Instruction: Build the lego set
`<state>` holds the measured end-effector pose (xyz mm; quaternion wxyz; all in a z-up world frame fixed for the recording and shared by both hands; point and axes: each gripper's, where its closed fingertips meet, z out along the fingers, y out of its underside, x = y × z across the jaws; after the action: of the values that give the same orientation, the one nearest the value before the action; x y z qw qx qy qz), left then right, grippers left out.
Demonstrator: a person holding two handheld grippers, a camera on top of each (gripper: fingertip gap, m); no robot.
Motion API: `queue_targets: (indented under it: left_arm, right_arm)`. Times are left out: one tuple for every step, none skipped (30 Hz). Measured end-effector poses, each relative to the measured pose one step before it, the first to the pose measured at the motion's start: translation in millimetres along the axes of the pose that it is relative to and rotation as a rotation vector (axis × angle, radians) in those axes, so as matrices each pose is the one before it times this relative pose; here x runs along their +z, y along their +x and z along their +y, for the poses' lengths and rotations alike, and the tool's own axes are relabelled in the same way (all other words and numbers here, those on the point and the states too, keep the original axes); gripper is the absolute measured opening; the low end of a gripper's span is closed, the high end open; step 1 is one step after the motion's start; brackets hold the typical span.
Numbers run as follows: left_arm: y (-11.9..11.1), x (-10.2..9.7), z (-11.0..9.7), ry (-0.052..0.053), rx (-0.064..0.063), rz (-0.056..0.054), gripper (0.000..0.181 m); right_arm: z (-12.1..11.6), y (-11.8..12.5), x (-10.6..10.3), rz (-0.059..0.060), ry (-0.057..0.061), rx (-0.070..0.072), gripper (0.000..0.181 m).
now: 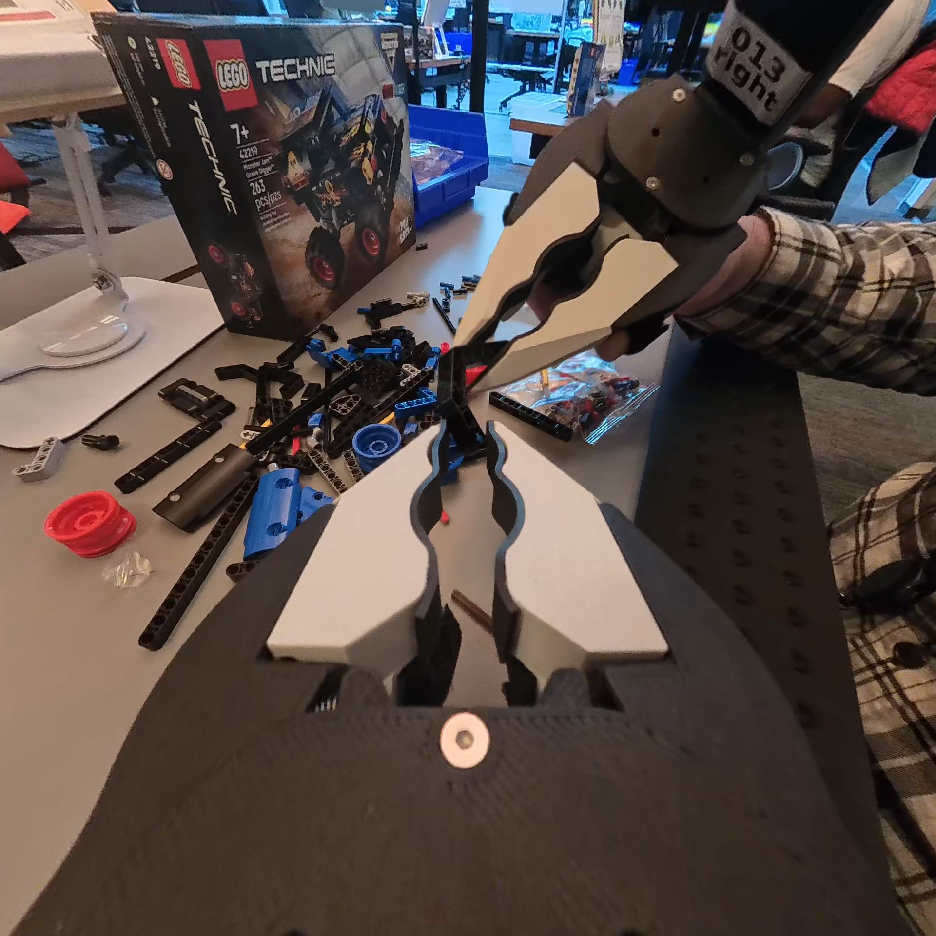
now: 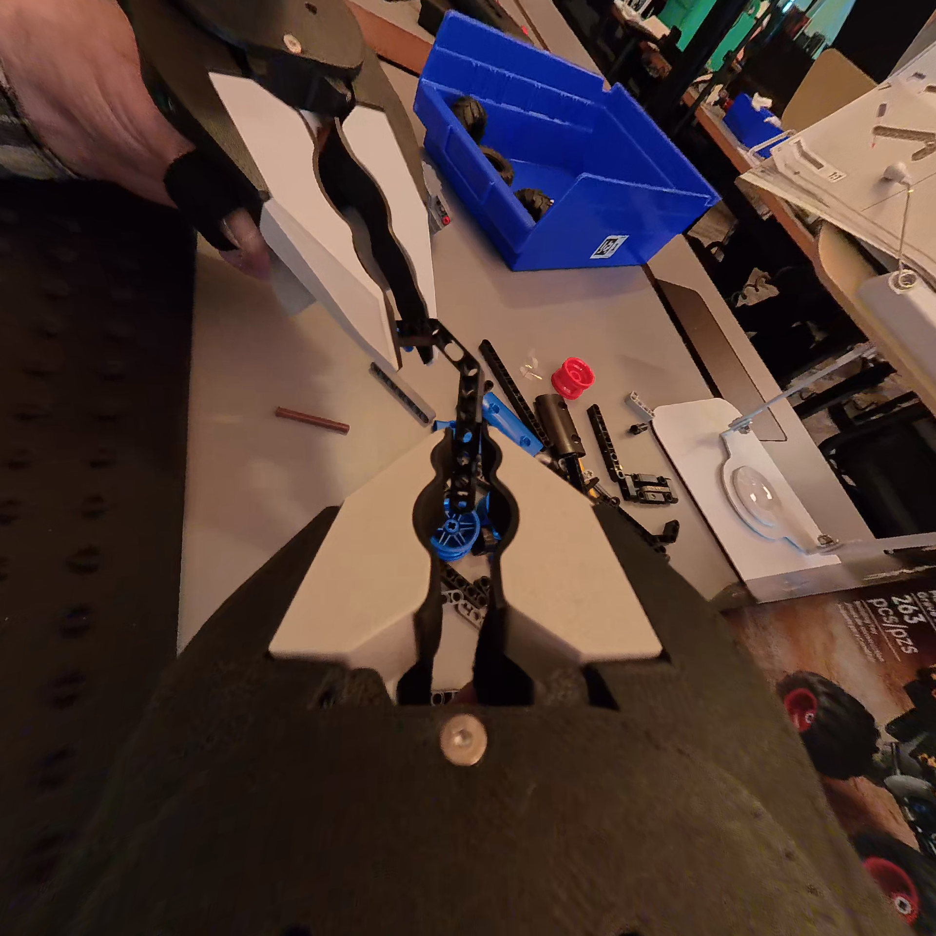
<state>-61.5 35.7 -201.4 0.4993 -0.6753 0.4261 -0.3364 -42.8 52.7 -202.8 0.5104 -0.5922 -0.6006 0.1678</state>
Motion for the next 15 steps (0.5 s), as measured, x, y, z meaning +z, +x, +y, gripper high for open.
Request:
queue_targets:
  left_arm:
    - [-0.69,0.08,1.59,-0.01,0.0076,-0.0056,0.012]
    - [-0.65,0.34,1.27,-0.0071,0.005,-0.0061,0.012]
    - [0.5,0.33,0.51,-0.0033,0.0034,-0.0003,0.013]
    - [0.79,0.32,0.83,-0.006,0.0056,0.0007,0.013]
    - [-0.05,0.41,1.55,-0.0107,0.0043,-0.0034,0.013]
    - [0.64,0.34,1.86,-0.0106,0.0042,0.0021,0.013]
    - [1.48,0.37,1.99,-0.011,0.0008,0.0087,0.015]
    - [0.54,0.25,2.77,-0.0157,-0.005,0.0032,0.021]
    - [-1.12,-0.35,3.75,-0.0198,-0.0024,-0.0074,0.027]
    - [-1.53,-0.9,4.31,-0.0202,0.0032,-0.0115,0.031]
    - [-0.84,-1.27,3.99,-0.0149,0.0071,-0.0081,0.034]
    - [0.08,-1.39,4.4,-0.017,0.0028,-0.0028,0.037]
    - [0.16,-1.25,5.06,-0.0239,0.0036,-0.0034,0.04]
    - [0.62,-1.4,4.83,-0.0222,0.0108,-0.0041,0.042]
    - [0.91,-1.17,5.94,-0.0311,0.0058,-0.0028,0.042]
  right_arm:
    - [1.11,-0.78,0.79,-0.0007,-0.0047,-0.0059,0.008]
    - [0.78,0.1,0.73,0.0057,-0.0048,-0.0088,0.008]
    - [1.28,0.06,0.83,0.0049,-0.0096,-0.0074,0.007]
    - [1.52,-0.3,0.49,-0.001,-0.0098,-0.0064,0.007]
    - [0.35,-0.29,-0.01,-0.0021,-0.0014,-0.0013,0.006]
    - [-0.11,0.06,-0.42,-0.0023,0.0027,0.0057,0.006]
    - [0.7,-0.16,-0.33,-0.0047,-0.0041,0.0056,0.006]
    - [1.64,-0.48,-0.2,-0.005,-0.0114,0.0008,0.006]
    - [2.74,-1.32,-0.17,-0.0096,-0.0195,0.0027,0.005]
    - [3.72,-2.94,0.21,-0.0206,-0.0261,0.0076,0.006]
    - [3.11,-2.87,0.26,-0.0176,-0.0214,0.0068,0.006]
    - [1.98,-1.58,0.03,-0.0065,-0.0116,0.0033,0.006]
    - [1.81,-2.06,-0.02,-0.0083,-0.0085,0.0011,0.006]
    - [1.96,-2.5,0.15,-0.0111,-0.0081,-0.0009,0.005]
    - [2.31,-1.81,0.56,-0.0074,-0.0072,-0.0018,0.005]
